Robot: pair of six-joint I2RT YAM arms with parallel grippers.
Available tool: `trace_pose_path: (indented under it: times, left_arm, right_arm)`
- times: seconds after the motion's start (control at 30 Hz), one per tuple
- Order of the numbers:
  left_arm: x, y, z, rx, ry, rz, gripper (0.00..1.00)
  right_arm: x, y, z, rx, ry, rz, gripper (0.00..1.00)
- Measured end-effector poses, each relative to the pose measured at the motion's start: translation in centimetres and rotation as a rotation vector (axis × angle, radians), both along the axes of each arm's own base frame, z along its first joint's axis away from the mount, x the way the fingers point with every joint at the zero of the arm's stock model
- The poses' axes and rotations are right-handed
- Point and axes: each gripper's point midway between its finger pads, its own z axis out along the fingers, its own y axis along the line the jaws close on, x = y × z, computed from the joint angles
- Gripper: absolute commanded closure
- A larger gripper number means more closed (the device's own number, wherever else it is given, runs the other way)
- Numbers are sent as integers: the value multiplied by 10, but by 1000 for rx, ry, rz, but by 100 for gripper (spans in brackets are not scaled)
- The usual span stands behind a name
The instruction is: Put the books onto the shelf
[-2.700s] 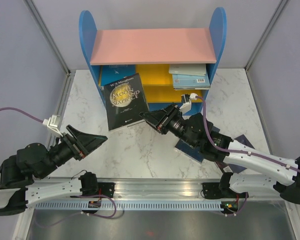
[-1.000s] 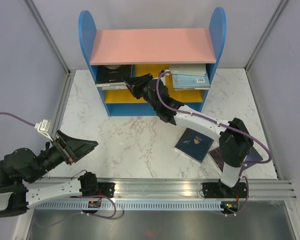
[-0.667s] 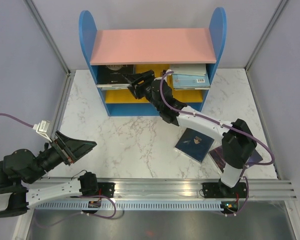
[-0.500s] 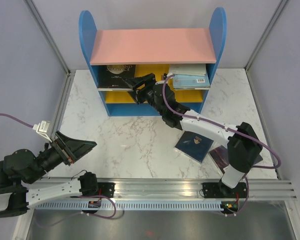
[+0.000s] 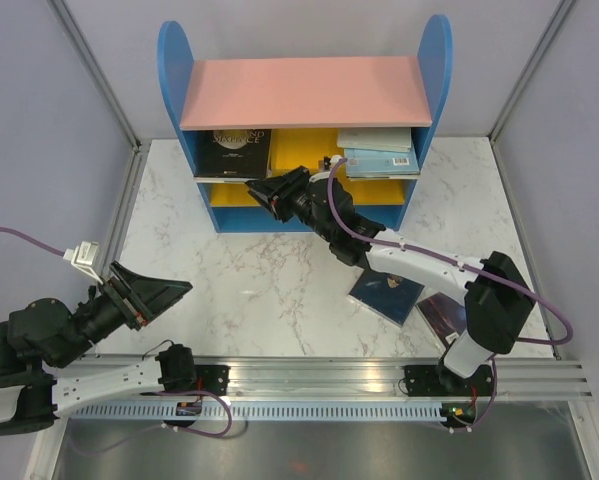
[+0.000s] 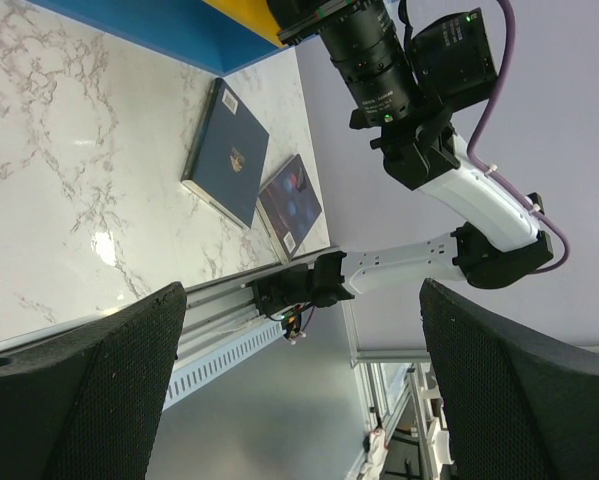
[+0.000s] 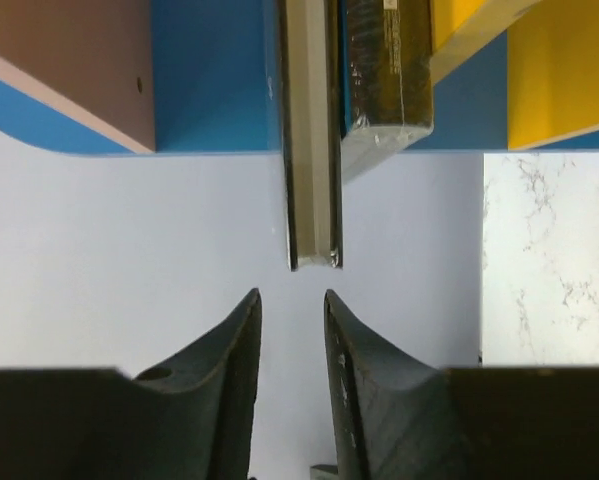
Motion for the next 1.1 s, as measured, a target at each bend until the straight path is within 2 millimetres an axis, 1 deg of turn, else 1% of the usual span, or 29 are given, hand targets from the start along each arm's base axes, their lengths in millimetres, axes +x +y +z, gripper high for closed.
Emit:
trace_pose_path:
  times: [0.03,0.13,0.4,0.6,0.67,0.77,0.93,1.1]
  left_arm:
    - [0,0,0,0,0,0,0]
    - [0,0,0,0,1,-1,0]
    - [0,0,0,-4,4,0,0]
    - [-1,0,2,-9,3,0,0]
    - [-1,1,3,-11,3,-1,0]
    - [-1,1,3,-13,2,-1,0]
    - [-1,2,3,-13,2,-1,0]
    - [-2,4,1,-3,5,-1,0]
  right_arm:
    - [-1,-1,0,-1,2,1,75]
    - [-2,-1,1,1,0,2,78]
    - [-1,-1,2,-1,1,1,80]
    - [3,4,15,19,-15,0,82]
    - [5,7,16,20,-16,0,83]
    - [8,10,12,15,-12,0,84]
    - [13,15,-1,-3,5,-3,84]
    - [16,20,0,5,3,-1,85]
